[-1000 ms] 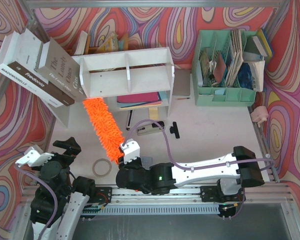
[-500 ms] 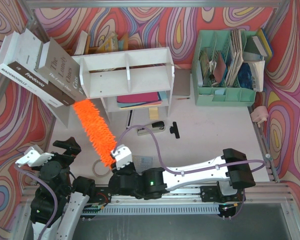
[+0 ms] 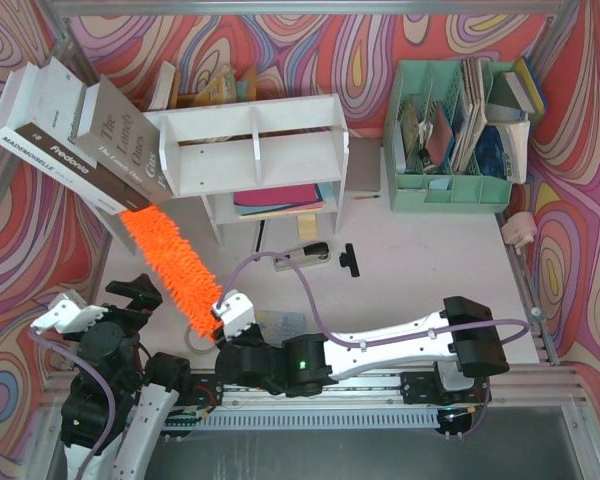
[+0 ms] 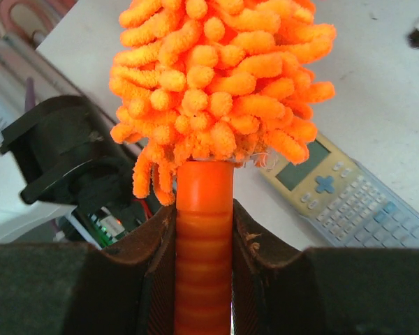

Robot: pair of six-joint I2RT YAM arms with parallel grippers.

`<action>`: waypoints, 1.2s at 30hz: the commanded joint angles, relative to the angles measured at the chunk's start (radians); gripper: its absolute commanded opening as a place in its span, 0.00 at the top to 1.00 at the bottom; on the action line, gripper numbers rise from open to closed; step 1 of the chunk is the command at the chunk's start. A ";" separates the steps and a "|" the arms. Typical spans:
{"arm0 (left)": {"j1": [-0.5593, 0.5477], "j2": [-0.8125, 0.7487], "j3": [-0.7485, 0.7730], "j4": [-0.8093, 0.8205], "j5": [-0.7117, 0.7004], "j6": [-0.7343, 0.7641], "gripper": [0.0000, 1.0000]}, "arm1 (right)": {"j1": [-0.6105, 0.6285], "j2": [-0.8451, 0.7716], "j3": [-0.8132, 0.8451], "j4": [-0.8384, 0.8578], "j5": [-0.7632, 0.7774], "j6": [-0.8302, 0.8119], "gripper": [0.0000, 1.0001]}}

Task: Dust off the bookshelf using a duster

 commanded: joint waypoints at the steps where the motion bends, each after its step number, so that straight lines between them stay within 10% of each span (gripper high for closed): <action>1: 0.010 -0.014 -0.011 0.021 0.008 0.003 0.02 | 0.007 0.021 0.048 0.180 -0.066 -0.161 1.00; 14: 0.011 -0.014 -0.011 0.023 0.010 0.005 0.02 | 0.004 -0.074 -0.022 -0.155 0.253 0.232 1.00; 28: 0.015 -0.013 -0.017 0.028 0.012 0.006 0.02 | -0.137 0.022 0.008 -0.259 -0.038 0.233 1.00; 36: 0.015 -0.014 -0.017 0.029 0.010 0.009 0.02 | -0.135 -0.058 -0.109 -0.202 -0.104 -0.049 1.00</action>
